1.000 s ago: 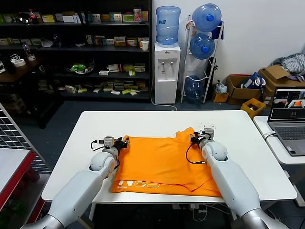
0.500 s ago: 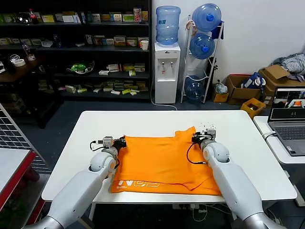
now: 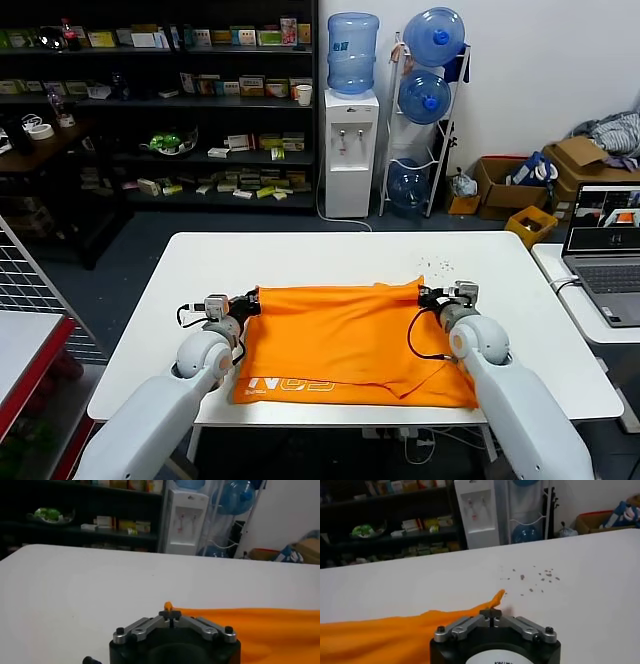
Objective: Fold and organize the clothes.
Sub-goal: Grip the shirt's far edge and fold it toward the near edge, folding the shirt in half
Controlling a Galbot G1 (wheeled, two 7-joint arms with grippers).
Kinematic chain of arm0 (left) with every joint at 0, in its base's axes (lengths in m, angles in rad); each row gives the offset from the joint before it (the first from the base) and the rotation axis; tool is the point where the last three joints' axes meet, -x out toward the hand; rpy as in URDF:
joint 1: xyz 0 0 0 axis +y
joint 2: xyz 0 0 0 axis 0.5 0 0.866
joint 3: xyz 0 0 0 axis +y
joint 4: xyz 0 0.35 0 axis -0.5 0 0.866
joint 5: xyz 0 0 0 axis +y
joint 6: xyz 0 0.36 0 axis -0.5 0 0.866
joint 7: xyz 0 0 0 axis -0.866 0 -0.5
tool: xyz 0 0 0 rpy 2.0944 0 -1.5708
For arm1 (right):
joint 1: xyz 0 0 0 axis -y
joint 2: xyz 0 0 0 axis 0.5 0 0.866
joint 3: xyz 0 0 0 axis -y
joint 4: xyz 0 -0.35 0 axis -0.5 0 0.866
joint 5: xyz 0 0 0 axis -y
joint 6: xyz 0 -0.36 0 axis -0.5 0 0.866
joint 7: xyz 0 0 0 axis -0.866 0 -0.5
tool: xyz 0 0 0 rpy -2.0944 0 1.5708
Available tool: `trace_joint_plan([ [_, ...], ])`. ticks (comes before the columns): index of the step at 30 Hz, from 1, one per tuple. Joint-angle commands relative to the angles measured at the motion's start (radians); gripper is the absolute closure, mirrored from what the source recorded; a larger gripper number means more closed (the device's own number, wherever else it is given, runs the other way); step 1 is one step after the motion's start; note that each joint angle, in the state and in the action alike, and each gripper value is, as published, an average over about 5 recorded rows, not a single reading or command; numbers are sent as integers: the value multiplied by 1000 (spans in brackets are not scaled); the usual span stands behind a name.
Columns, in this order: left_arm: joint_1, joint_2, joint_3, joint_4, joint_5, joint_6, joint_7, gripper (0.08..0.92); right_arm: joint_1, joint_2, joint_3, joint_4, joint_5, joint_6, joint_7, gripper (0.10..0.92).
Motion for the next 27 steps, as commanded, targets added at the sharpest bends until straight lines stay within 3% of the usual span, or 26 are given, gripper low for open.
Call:
trace_joint_plan([
  [1, 148, 59, -32, -260, -1, 6, -29, 910, -198, -98, 41, 264, 61, -16, 24, 901],
  [11, 278, 109, -62, -389, 16, 6, -44, 910, -360, -142, 103, 409, 66, -23, 42, 901],
  [21, 384, 110, -93, -442, 31, 14, -59, 910, -452, -159, 148, 489, 68, -50, 55, 896],
  [27, 429, 121, -117, -456, 39, 10, -60, 809, -472, -164, 171, 497, 65, -57, 56, 766],
])
